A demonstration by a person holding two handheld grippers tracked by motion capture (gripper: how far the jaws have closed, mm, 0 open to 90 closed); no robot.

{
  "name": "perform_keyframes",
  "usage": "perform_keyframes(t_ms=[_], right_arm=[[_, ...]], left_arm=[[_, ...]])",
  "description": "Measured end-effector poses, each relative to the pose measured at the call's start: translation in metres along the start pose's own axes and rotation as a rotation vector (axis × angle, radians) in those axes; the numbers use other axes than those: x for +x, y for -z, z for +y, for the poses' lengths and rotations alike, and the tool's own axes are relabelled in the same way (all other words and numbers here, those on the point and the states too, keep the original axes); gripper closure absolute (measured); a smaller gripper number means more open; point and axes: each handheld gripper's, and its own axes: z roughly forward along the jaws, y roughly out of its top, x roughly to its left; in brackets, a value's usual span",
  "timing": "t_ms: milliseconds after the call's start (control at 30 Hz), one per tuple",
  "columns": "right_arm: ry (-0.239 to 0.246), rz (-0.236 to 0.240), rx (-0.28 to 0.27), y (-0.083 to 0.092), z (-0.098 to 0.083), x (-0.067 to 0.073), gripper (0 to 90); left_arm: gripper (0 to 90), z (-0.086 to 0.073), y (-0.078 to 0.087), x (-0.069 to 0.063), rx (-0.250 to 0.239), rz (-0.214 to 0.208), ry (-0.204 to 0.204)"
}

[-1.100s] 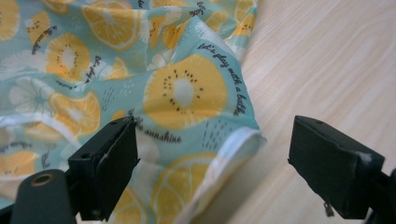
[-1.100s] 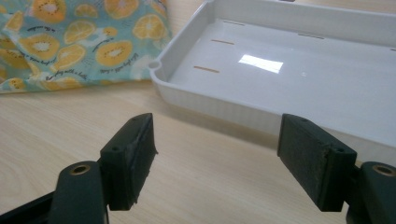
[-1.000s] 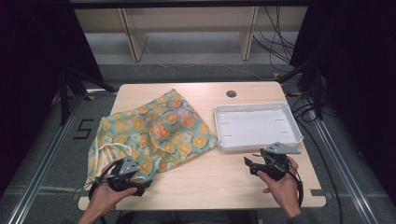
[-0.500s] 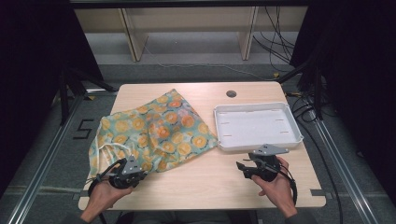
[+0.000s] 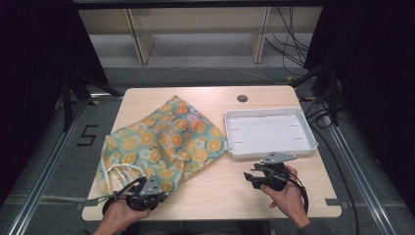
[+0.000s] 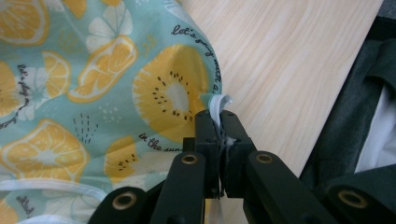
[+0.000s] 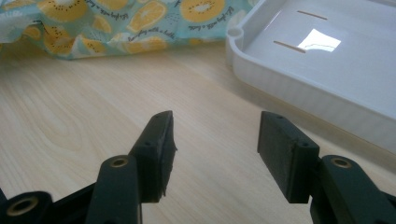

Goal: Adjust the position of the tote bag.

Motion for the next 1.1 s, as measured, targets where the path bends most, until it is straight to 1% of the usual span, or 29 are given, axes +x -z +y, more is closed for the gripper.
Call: perform_keyframes(t_ms=[33,67,100,133,200,233,267,300,333,367,400,433,467,500,533,567,600,633,667,700,733,767,833,900,967,1000,1033,1067,1100], right_arm=[[-0.011,0.0,0.014,0.001,0.001,0.001,46.5],[-0.017,0.006,0.017,0.001,0.001,0.002,46.5],[-0.013,0.01,0.015,0.001,0.001,0.002,46.5],[-0.027,0.018,0.012,0.001,0.002,0.004,46.5],[-0.025,0.035,0.014,-0.001,0.003,0.007,46.5],[-0.02,0.05,0.014,-0.003,0.004,0.01,46.3],[-0.014,0.048,0.019,-0.004,0.005,0.013,46.3],[-0.001,0.056,0.024,-0.005,0.006,0.016,46.2],[0.001,0.06,0.018,-0.007,0.007,0.019,46.2],[0.015,0.065,0.029,-0.008,0.008,0.021,46.1],[0.016,0.073,0.04,-0.009,0.009,0.024,45.9],[0.02,0.082,0.04,-0.011,0.01,0.026,45.9],[0.026,0.082,0.042,-0.012,0.011,0.027,45.8],[0.01,0.089,0.016,-0.015,0.01,0.03,45.7],[0.037,0.089,0.047,-0.014,0.011,0.029,45.6],[0.033,0.092,0.047,-0.015,0.012,0.03,45.6],[0.028,0.095,0.049,-0.015,0.012,0.031,45.7],[0.022,0.094,0.034,-0.016,0.012,0.032,45.7],[0.035,0.087,0.027,-0.016,0.012,0.031,45.7],[0.012,0.088,0.026,-0.015,0.012,0.032,45.7],[0.025,0.077,0.014,-0.016,0.012,0.029,45.7],[0.015,0.08,0.045,-0.012,0.013,0.028,45.7],[0.008,0.063,0.029,-0.011,0.013,0.024,45.7],[-0.003,0.053,0.034,-0.007,0.013,0.021,45.7],[-0.001,0.039,0.026,-0.006,0.012,0.017,45.7],[-0.005,0.034,0.02,-0.005,0.011,0.016,45.7],[-0.014,0.035,0.028,-0.004,0.012,0.015,45.7],[-0.014,0.035,0.028,-0.004,0.012,0.015,45.7],[-0.032,0.026,0.028,-0.003,0.011,0.013,45.6]], left_arm=[[87.3,0.002,0.0,-0.002,-0.002,-0.006,-0.003],[87.1,0.003,-0.001,-0.004,-0.009,-0.002,-0.007],[87.0,0.005,-0.002,-0.006,-0.015,-0.01,-0.007],[87.0,0.007,-0.003,-0.008,-0.031,0.008,-0.008],[86.8,0.011,-0.005,-0.011,-0.041,0.005,-0.011],[86.8,0.013,-0.008,-0.013,-0.043,0.004,-0.017],[86.7,0.013,-0.008,-0.013,-0.043,0.004,-0.017],[86.6,0.018,-0.012,-0.017,-0.043,-0.002,-0.026],[86.6,0.021,-0.015,-0.019,-0.048,-0.014,-0.027],[86.5,0.024,-0.017,-0.022,-0.048,-0.019,-0.036],[86.5,0.024,-0.017,-0.022,-0.048,-0.019,-0.036],[86.4,0.029,-0.021,-0.027,-0.044,-0.033,-0.053],[86.3,0.031,-0.024,-0.03,-0.05,-0.033,-0.048],[86.2,0.034,-0.026,-0.032,-0.049,-0.04,-0.057],[86.2,0.038,-0.029,-0.034,-0.054,-0.037,-0.053],[86.2,0.041,-0.032,-0.036,-0.057,-0.045,-0.059],[86.1,0.046,-0.034,-0.038,-0.054,-0.047,-0.079],[86.1,0.05,-0.038,-0.041,-0.059,-0.047,-0.073],[86.2,0.054,-0.041,-0.043,-0.059,-0.052,-0.083],[86.2,0.059,-0.044,-0.044,-0.057,-0.051,-0.089],[86.2,0.064,-0.048,-0.045,-0.055,-0.051,-0.096],[86.1,0.07,-0.052,-0.046,-0.054,-0.057,-0.097],[86.0,0.081,-0.061,-0.048,-0.058,-0.063,-0.092],[85.9,0.091,-0.069,-0.05,-0.061,-0.06,-0.101],[85.5,0.101,-0.076,-0.054,-0.065,-0.069,-0.103],[85.0,0.106,-0.079,-0.055,-0.068,-0.071,-0.098],[84.3,0.109,-0.081,-0.056,-0.066,-0.071,-0.094],[83.1,0.109,-0.081,-0.056,-0.066,-0.071,-0.094],[80.7,0.115,-0.083,-0.057,-0.074,-0.082,-0.088]])
